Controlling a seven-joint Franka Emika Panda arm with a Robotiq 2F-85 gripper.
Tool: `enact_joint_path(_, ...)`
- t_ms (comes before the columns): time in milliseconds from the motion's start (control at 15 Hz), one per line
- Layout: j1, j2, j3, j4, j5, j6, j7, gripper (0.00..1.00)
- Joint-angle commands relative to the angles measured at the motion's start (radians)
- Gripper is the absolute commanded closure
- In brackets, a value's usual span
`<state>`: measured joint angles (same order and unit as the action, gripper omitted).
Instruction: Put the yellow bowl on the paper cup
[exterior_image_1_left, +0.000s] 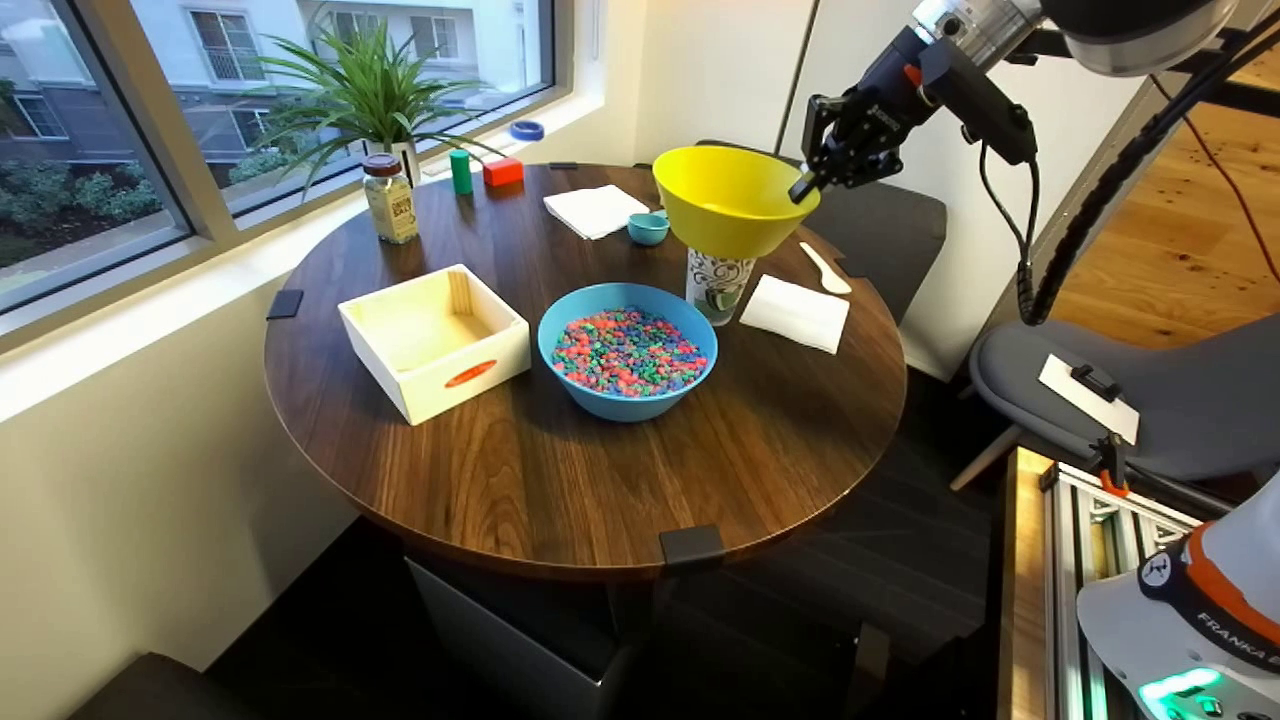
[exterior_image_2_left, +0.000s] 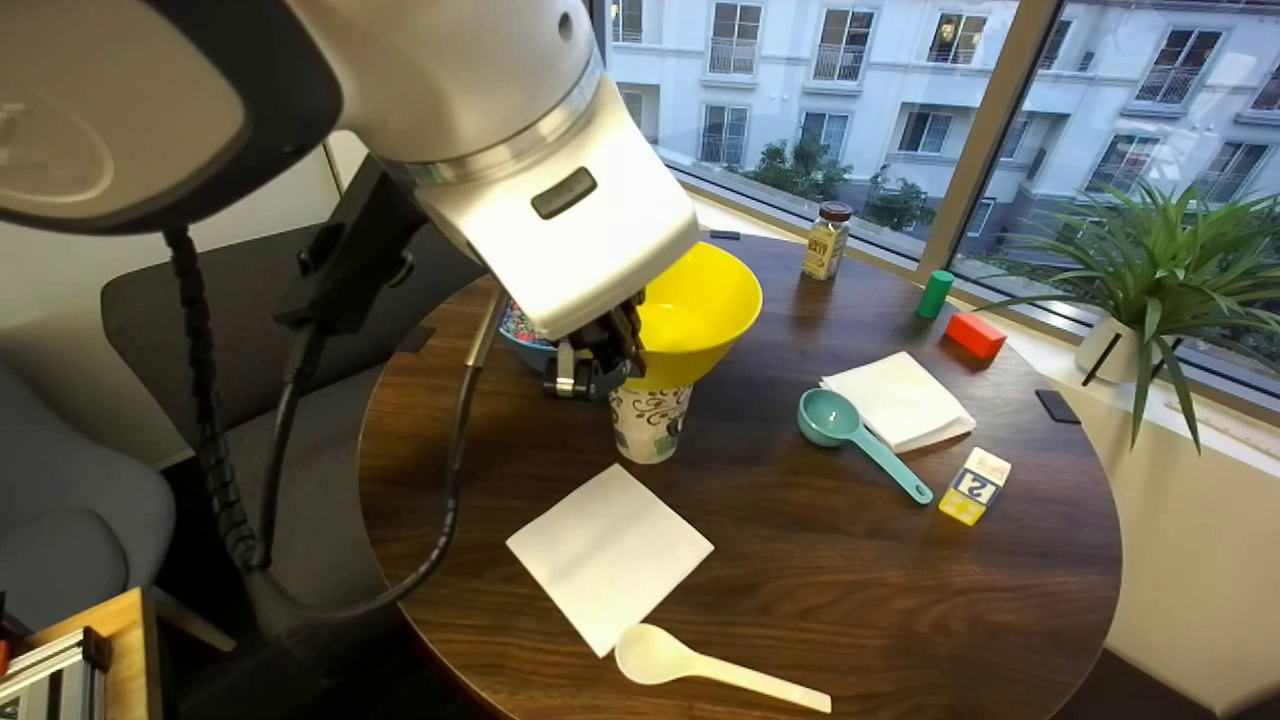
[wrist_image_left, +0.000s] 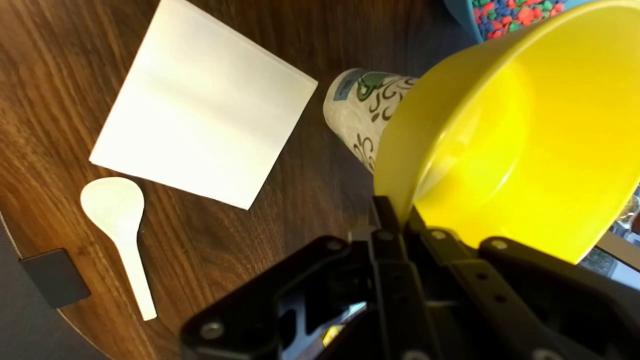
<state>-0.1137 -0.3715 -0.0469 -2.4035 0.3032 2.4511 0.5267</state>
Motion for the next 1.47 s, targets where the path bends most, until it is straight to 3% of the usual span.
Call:
enact_joint_path(0, -0.008, 0.006, 0.006, -0.005, 0.011, 0.017, -0.003, 0.99)
enact_joint_path(467, -0.007, 0.007, 0.004, -0.003, 0.015, 0.012, -0.009, 0.99)
enact_joint_path(533, -0.007, 0.007, 0.003, -0.002, 0.016, 0.01, -0.011, 0.76)
enact_joint_path(1200, -0.01, 0.003, 0.004, 0.007, 0.006, 0.006, -0.011, 0.02)
enact_joint_path(1400, -0.029, -0.023, 0.021, 0.031, -0.039, -0.02, 0.022, 0.0)
